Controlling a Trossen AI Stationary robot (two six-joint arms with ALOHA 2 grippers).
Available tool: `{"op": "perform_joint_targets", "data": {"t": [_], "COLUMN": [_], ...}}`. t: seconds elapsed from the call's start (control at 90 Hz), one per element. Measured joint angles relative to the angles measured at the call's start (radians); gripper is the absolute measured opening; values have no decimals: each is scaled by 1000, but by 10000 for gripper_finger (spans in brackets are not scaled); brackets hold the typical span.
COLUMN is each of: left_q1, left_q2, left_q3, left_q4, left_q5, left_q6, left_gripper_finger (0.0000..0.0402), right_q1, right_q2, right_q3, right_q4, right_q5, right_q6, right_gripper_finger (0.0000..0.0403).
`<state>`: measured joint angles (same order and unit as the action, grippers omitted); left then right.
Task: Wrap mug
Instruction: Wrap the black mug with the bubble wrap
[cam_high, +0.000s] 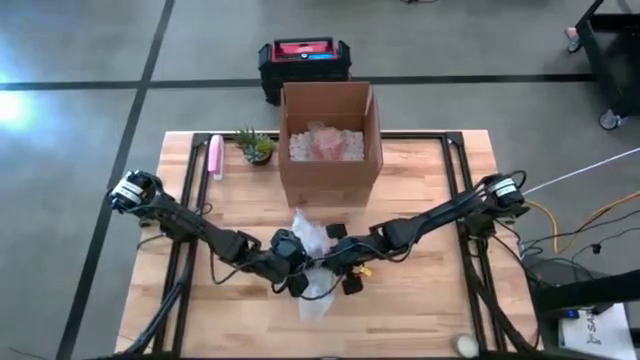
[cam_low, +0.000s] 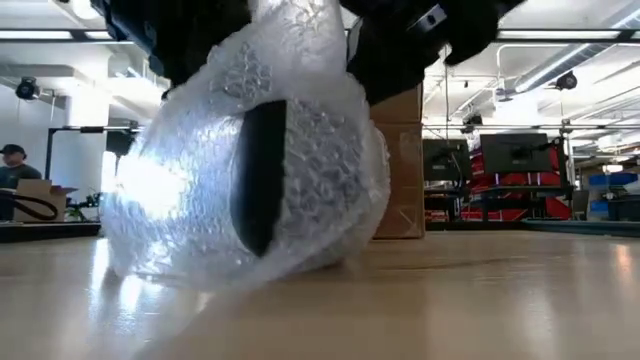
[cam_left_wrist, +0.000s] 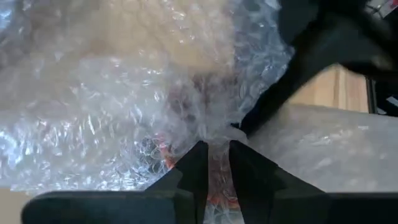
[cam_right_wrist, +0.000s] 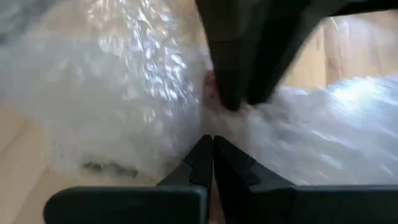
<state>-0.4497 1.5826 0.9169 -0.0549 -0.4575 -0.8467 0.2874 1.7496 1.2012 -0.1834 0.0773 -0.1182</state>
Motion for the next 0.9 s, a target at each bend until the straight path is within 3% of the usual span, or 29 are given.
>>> {"op": "perform_joint_targets", "data": {"t": [0.133, 0.689, 0.9], "left_q1": [0, 0, -6], "left_q2": [0, -18, -90], "left_q3": [1, 28, 95], "left_q4": [-1, 7, -147], "left_q5": [4, 14, 11], "left_q6": [1, 70, 87], "left_gripper_finger": [39, 36, 36], "right_q1": [-9, -35, -35], "right_q2": [-27, 113, 107], "right_q3": [66, 75, 82], "right_q4": [-93, -49, -40], "right_q5": [24, 30, 24], "right_q6": [-52, -16, -21], "right_gripper_finger": [0, 0, 0]}}
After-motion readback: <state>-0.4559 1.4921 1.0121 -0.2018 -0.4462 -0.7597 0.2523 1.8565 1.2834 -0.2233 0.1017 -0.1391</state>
